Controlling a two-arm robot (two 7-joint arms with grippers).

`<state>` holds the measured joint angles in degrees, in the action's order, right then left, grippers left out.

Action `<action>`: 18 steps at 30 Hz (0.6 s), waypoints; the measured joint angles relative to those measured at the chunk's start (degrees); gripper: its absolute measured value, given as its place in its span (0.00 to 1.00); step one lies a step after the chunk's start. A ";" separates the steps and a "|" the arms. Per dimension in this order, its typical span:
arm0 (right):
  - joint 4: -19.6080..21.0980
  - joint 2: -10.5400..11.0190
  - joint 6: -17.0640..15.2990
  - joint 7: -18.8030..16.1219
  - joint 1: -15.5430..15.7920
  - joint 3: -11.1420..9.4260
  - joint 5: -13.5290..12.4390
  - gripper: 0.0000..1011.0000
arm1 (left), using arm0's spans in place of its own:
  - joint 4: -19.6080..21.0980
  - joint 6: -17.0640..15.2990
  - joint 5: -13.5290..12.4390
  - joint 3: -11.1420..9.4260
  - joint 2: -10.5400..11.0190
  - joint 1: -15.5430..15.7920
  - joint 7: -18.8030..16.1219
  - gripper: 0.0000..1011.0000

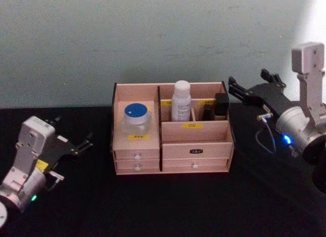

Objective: Pick up the facial cleanser and watermelon frost from the table and place them into the tiered storage box.

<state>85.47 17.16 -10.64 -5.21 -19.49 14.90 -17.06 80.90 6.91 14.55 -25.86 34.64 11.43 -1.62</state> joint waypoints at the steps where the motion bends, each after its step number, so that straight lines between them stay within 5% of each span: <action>1: -0.24 -0.18 0.05 0.59 0.50 -0.38 0.32 0.99 | 0.00 0.00 0.00 0.00 0.00 0.00 0.00 0.99; 18: -2.80 -2.44 1.01 4.16 3.75 -3.87 3.11 0.99 | 0.00 0.00 0.00 0.00 0.00 0.00 0.00 0.99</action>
<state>82.67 14.71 -9.63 -1.04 -15.74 11.03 -13.95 80.90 6.91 14.55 -25.86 34.64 11.43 -1.62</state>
